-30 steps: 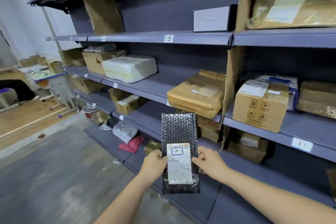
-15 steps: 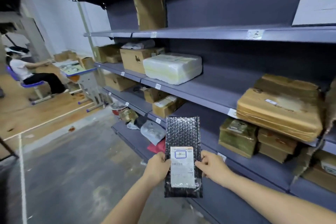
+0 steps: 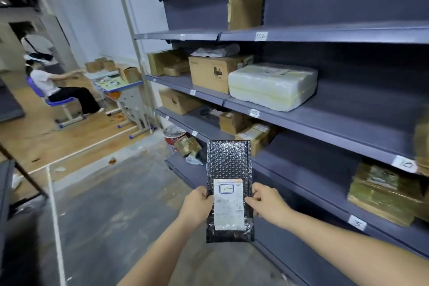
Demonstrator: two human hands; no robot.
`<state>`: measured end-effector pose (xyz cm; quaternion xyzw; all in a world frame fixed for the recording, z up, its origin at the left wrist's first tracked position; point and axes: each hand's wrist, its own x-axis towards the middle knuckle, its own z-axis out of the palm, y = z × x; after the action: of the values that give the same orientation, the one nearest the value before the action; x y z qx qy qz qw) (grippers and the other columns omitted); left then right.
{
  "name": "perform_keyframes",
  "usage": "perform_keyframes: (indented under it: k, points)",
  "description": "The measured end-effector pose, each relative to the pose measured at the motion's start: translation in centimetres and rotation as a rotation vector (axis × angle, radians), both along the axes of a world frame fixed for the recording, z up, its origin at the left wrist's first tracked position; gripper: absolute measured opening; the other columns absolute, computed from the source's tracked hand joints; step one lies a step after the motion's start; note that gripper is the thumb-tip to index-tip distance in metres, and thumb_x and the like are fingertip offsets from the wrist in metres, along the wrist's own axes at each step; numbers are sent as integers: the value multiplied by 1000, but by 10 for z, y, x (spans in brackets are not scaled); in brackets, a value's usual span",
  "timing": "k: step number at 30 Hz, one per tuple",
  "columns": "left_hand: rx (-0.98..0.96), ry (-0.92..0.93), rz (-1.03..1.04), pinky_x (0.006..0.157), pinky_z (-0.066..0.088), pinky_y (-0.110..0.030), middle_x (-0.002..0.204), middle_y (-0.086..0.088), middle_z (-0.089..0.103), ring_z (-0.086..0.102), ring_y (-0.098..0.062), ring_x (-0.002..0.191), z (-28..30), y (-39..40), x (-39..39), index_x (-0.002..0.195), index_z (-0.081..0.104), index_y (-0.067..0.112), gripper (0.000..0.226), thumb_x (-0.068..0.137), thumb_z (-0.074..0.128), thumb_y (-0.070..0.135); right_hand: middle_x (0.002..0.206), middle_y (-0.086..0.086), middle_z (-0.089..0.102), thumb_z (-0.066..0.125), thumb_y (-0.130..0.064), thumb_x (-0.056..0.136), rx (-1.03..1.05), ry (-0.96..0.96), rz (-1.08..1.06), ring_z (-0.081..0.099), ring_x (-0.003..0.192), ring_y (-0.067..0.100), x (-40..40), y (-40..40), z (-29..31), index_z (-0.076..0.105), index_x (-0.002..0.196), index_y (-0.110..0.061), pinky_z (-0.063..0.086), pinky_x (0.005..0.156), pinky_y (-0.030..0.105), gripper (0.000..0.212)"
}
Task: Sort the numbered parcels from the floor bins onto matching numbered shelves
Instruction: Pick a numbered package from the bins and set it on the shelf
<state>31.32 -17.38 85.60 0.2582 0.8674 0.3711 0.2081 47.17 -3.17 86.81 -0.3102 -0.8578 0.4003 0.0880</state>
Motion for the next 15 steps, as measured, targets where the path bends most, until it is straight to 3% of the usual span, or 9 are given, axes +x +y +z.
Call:
perform_keyframes:
  k: [3, 5, 10, 15]
  points:
    - [31, -30, 49, 73, 57, -50, 66, -2, 50, 48, -21, 66, -2, -4, -39, 67, 35, 17, 28, 80, 58, 25, 73, 7, 70, 60, -19, 90, -1, 8, 28, 65, 69, 24, -46, 1, -3, 50, 74, -28, 53, 69, 36, 21]
    - [53, -55, 81, 74, 58, -51, 70, -5, 57, 57, -28, 69, -3, -2, -65, 68, 41, 14, 23, 74, 56, 30, 75, 7, 70, 60, -21, 89, -21, 6, 58, 67, 73, 25, -76, 7, -6, 53, 78, -29, 55, 71, 39, 16]
    - [33, -36, 90, 73, 58, -49, 76, -9, 63, 58, -26, 70, 3, 17, -136, 80, 55, 5, 37, 64, 49, 37, 74, 7, 67, 60, -23, 91, -46, 40, 87, 58, 59, 21, -149, 30, -9, 49, 73, -30, 46, 60, 32, 22]
    - [32, -3, 54, 72, 57, -45, 78, -9, 67, 66, -31, 78, 18, 58, -193, 79, 59, 8, 19, 83, 59, 26, 81, 12, 68, 58, -26, 91, -40, 59, 65, 50, 62, 13, -206, 70, -6, 49, 80, -16, 36, 59, 29, 17]
